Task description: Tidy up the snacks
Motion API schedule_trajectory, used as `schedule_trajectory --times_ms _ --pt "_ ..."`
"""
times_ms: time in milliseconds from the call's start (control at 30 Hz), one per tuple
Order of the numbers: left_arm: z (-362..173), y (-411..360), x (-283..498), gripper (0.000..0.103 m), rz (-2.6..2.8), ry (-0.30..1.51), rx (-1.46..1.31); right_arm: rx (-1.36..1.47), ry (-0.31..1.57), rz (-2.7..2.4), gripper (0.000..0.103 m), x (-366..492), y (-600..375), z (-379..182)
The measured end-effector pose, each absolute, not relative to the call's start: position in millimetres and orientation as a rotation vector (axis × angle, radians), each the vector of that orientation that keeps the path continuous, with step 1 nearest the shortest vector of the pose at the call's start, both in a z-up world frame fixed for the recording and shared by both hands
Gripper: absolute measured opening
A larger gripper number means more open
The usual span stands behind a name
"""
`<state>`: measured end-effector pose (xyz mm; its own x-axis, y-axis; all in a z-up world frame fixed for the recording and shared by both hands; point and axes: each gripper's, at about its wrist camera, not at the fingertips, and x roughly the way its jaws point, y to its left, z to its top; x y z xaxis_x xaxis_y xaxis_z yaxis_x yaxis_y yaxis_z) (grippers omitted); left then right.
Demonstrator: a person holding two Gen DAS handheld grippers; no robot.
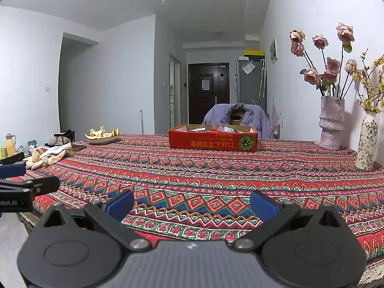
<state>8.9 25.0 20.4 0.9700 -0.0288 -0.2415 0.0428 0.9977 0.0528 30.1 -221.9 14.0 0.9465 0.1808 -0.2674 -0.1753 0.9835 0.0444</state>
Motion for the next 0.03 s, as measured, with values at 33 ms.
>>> schedule_trajectory --times_ms 33 --pt "20.2 24.6 8.6 0.103 -0.032 0.242 0.054 0.017 0.276 0.182 0.103 30.1 -221.4 14.0"
